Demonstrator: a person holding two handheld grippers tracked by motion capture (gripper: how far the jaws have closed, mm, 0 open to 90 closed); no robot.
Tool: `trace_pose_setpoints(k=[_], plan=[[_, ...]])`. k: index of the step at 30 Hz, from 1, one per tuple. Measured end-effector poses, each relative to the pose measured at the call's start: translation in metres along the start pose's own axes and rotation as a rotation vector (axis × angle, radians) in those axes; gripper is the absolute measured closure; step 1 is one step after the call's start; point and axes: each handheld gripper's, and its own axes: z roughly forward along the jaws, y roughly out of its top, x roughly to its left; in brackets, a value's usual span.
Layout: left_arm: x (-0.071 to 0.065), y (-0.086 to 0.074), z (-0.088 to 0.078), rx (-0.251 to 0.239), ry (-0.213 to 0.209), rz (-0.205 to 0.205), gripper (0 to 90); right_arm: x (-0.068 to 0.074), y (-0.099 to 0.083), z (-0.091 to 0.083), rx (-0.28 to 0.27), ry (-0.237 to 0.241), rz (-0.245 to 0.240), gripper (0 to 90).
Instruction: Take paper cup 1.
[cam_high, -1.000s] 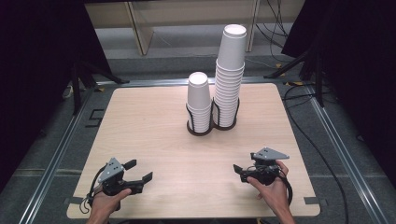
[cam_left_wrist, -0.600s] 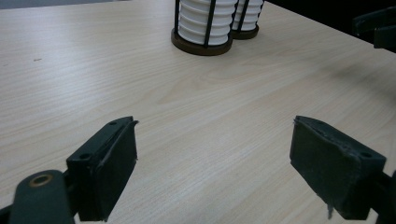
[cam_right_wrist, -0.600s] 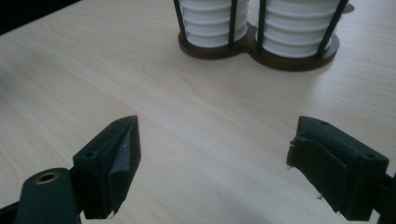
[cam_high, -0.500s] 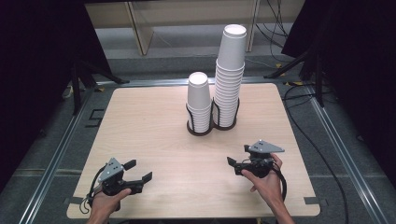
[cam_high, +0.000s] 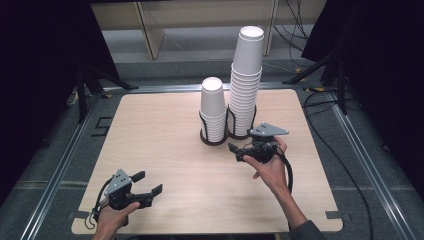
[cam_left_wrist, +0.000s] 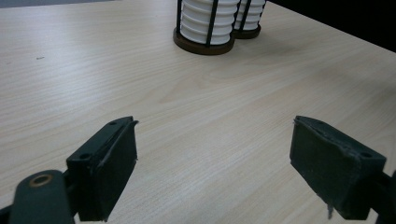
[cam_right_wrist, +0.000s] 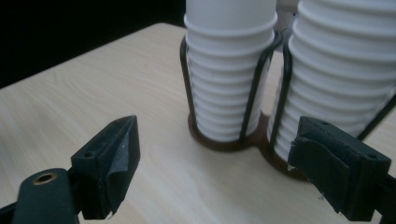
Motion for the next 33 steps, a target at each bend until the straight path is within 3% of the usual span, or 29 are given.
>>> trace_pose_setpoints(k=[1,2,9,12,14,16,20,23,24,25,28,30,33], plan=[[0.0,0.0,0.0,-0.001,-0.001,0.006,14.6,0.001,0.005,0.003,-0.011,0.015,0.017,15.6],[0.0,0.0,0.0,0.0,-0.001,0.005,14.6,0.001,0.01,0.006,-0.018,0.013,-0.004,15.7],[0.0,0.001,0.0,-0.002,-0.003,0.019,14.6,0.003,0.033,0.022,-0.042,0.024,-0.005,15.7],[0.0,0.0,0.0,0.0,-0.002,0.003,14.6,0.003,0.041,0.029,-0.045,0.036,-0.011,15.7],[0.0,0.0,0.001,0.001,-0.001,0.0,14.6,0.002,0.048,0.033,-0.041,0.026,-0.003,15.6],[-0.001,0.0,0.001,0.002,-0.001,0.003,14.6,0.002,0.054,0.039,-0.048,0.048,0.018,15.6],[-0.001,0.001,-0.001,0.027,0.017,0.011,14.6,0.001,0.069,0.047,-0.059,0.014,0.018,15.6],[-0.002,0.001,0.0,0.023,0.015,0.011,14.6,0.002,0.079,0.055,-0.077,0.014,0.038,15.6],[-0.002,0.0,0.001,0.001,-0.001,0.0,14.6,0.002,0.082,0.058,-0.079,0.011,0.034,15.6],[-0.001,0.0,0.0,0.008,0.006,0.016,14.6,0.004,0.084,0.06,-0.067,0.007,0.05,15.5],[-0.001,0.0,0.0,-0.001,-0.003,0.006,14.6,0.004,0.092,0.068,-0.056,-0.043,0.021,15.4],[0.0,0.001,0.0,0.004,0.001,0.023,14.6,0.003,0.094,0.074,-0.074,-0.05,0.041,15.5],[-0.001,0.001,0.0,0.004,0.0,0.022,14.6,0.003,0.096,0.079,-0.053,-0.054,0.079,15.5]])
